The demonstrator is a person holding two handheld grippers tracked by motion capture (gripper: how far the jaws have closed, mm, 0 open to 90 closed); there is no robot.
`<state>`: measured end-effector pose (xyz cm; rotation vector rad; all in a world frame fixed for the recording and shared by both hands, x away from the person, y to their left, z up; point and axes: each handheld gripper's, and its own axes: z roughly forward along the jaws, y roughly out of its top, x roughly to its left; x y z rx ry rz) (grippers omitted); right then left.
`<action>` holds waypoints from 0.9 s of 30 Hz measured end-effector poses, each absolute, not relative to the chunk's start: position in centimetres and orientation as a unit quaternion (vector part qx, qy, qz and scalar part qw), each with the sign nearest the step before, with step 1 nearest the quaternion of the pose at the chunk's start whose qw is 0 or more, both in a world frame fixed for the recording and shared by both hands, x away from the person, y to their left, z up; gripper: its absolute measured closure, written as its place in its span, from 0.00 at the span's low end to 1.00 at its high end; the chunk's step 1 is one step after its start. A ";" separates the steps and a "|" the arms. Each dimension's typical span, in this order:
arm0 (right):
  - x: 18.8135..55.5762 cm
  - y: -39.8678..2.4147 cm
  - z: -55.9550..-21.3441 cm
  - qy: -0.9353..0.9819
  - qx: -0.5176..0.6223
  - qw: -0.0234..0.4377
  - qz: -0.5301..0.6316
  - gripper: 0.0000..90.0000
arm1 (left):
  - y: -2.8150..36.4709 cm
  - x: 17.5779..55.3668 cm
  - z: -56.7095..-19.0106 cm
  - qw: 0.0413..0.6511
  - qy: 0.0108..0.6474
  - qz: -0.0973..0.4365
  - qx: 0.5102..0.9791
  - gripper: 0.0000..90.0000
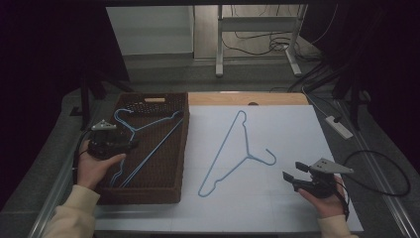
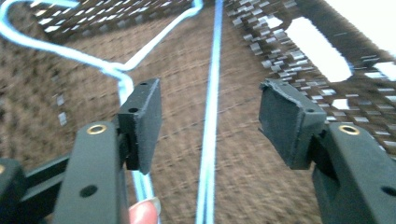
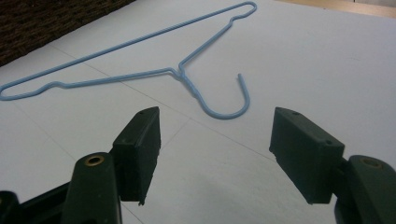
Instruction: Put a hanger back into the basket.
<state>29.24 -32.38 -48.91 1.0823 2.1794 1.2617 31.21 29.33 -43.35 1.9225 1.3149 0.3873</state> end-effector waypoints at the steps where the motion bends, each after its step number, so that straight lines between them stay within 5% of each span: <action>1: 29.3 -32.4 -48.9 0.779 0.387 0.199 0.452 0.38 | 29.1 30.8 -43.0 0.393 0.505 0.147 0.754 0.40; 27: 29.3 -32.3 -48.9 0.781 0.385 0.197 0.451 0.38 | 22.7 24.5 -41.9 0.484 0.408 0.141 0.761 0.38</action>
